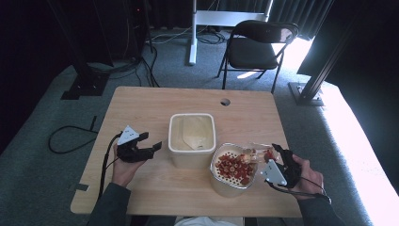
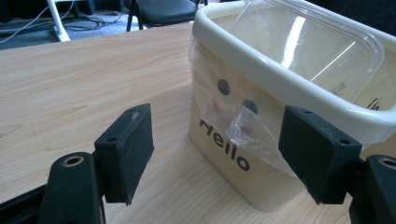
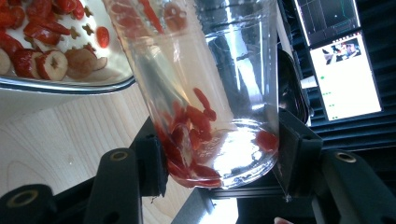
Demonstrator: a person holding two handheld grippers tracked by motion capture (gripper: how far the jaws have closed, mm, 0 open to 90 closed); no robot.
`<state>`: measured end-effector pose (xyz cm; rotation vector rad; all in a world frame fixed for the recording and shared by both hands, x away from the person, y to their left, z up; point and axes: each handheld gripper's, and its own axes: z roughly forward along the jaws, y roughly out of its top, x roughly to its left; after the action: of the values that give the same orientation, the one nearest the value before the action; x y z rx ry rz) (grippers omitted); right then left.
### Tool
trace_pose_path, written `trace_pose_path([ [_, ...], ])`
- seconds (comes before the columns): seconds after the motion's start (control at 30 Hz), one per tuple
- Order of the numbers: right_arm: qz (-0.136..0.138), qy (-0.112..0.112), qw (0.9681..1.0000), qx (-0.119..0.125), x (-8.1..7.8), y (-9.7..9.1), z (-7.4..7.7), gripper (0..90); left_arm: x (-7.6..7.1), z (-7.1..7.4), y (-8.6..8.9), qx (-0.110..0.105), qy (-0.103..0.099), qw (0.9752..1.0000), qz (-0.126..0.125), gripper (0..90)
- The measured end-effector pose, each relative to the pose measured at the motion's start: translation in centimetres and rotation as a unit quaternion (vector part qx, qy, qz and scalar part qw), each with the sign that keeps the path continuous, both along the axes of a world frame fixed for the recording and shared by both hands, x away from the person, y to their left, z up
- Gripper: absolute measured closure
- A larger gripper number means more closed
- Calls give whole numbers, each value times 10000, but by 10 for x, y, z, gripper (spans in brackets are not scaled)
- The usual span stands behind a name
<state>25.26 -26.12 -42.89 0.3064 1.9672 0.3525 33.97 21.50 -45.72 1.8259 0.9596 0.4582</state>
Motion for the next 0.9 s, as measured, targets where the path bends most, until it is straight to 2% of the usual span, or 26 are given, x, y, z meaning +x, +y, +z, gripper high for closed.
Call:
trace_pose_path([
  [0.3,9,11,9999,-146,2,1,3,454,1,0,0,2,-3,10000,-3,269],
  [0.57,60,-77,9983,-566,5,8,7,454,1,0,-1,-13,-6,10000,-14,269],
  [0.67,89,-236,9955,-916,4,15,9,454,1,0,-1,-4,-1,10000,-20,269],
  [0.8,272,-355,9923,-1153,-3,28,14,454,1,0,-2,-1,8,10000,-23,269],
  [0.9,225,-461,9874,-1497,-5,29,16,454,1,0,-1,-12,-8,10000,-30,269],
])
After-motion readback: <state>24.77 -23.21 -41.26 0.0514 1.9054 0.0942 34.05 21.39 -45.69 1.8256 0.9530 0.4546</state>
